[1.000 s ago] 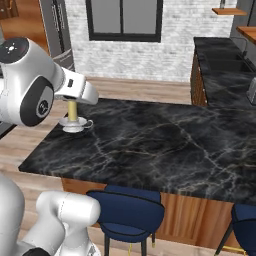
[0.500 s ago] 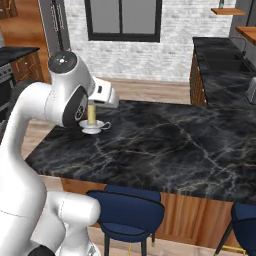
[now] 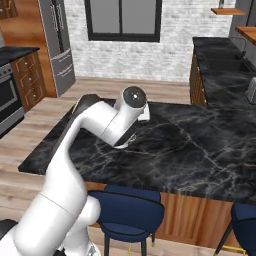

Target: Get the candle and the wine from the cabinet and move them to the dining counter.

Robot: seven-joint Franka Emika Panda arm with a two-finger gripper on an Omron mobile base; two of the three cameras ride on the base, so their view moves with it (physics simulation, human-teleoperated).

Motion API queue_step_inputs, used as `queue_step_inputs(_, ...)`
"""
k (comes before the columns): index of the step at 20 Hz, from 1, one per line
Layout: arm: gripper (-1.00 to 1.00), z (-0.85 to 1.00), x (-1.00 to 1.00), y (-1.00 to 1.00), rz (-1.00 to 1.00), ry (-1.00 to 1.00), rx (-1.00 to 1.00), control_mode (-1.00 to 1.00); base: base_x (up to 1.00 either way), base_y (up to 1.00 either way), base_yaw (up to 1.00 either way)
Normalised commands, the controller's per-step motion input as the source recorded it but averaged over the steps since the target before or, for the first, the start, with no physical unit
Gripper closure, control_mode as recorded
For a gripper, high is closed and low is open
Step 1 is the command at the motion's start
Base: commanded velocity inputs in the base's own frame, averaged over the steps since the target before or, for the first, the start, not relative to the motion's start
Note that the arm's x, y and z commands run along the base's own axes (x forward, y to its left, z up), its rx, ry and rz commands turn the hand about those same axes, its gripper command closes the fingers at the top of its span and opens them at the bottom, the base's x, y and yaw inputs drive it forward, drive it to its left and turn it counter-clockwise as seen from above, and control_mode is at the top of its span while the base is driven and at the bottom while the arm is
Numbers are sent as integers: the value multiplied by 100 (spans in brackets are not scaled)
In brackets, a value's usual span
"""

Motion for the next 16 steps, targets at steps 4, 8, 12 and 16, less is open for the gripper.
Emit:
queue_step_inputs(4, 100, -54, 15, -27, 27, -9, 5, -100, 0, 0, 0)
queue_step_inputs(8, 100, -45, 19, -12, 24, -5, 8, -100, 0, 0, 0)
queue_step_inputs(12, 100, -29, 30, 0, 8, 0, 5, -100, 0, 0, 0)
queue_step_inputs(16, 100, -19, 44, 2, 0, 3, 1, -100, 0, 0, 0)
